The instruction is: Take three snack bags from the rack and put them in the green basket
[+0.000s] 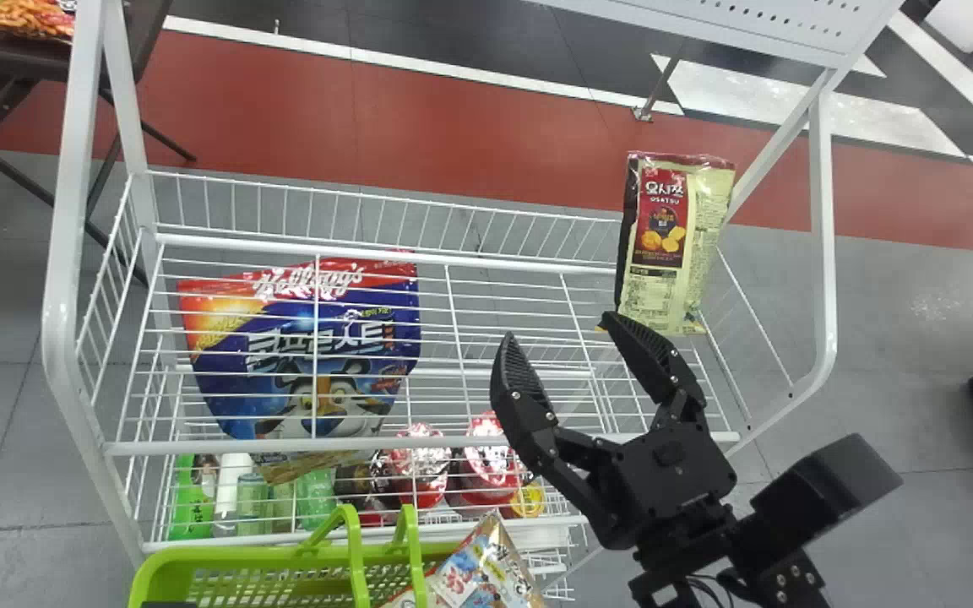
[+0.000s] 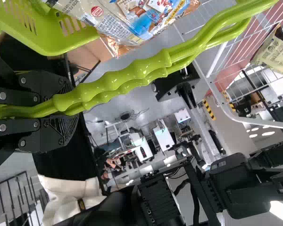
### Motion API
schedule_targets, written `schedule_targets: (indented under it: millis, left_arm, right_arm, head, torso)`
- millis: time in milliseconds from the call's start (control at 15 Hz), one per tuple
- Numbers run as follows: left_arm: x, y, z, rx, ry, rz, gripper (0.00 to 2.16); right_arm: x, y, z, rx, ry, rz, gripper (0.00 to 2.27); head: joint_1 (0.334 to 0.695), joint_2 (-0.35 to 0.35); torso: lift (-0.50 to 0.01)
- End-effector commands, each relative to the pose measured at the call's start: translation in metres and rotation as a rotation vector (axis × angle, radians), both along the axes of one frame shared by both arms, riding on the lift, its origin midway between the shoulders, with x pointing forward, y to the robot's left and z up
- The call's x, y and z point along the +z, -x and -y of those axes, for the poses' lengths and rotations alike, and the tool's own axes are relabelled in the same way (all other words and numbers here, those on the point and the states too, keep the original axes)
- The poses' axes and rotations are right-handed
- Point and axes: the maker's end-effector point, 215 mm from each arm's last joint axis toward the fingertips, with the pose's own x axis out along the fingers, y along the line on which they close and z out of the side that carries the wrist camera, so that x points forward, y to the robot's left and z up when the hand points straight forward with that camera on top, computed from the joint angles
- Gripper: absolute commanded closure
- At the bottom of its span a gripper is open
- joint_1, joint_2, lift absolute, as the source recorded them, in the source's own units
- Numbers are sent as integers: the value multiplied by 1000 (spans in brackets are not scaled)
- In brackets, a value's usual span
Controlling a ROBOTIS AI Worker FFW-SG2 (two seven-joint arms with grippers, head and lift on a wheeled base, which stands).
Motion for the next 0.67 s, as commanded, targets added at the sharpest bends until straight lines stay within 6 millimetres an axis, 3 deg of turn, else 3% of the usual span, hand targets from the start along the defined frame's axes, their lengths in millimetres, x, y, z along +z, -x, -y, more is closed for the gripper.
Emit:
schedule_targets:
  millis: [0, 267, 600]
  left_arm:
    - [0, 0, 0, 0, 1, 1, 2115]
    - [0, 2, 1, -5, 0, -4, 2115]
    - [0, 4, 2, -8, 3, -6, 2118]
  right_arm:
    - [-5, -1, 1, -2, -2, -10, 90]
    - [-11, -2, 2, -4, -8, -19, 90]
    - [-5, -2, 3, -7, -8, 6, 90]
  head:
    - [695, -350]
    - [695, -350]
    - [695, -350]
  torso:
    - [-6]
    - [-6]
    - [-6]
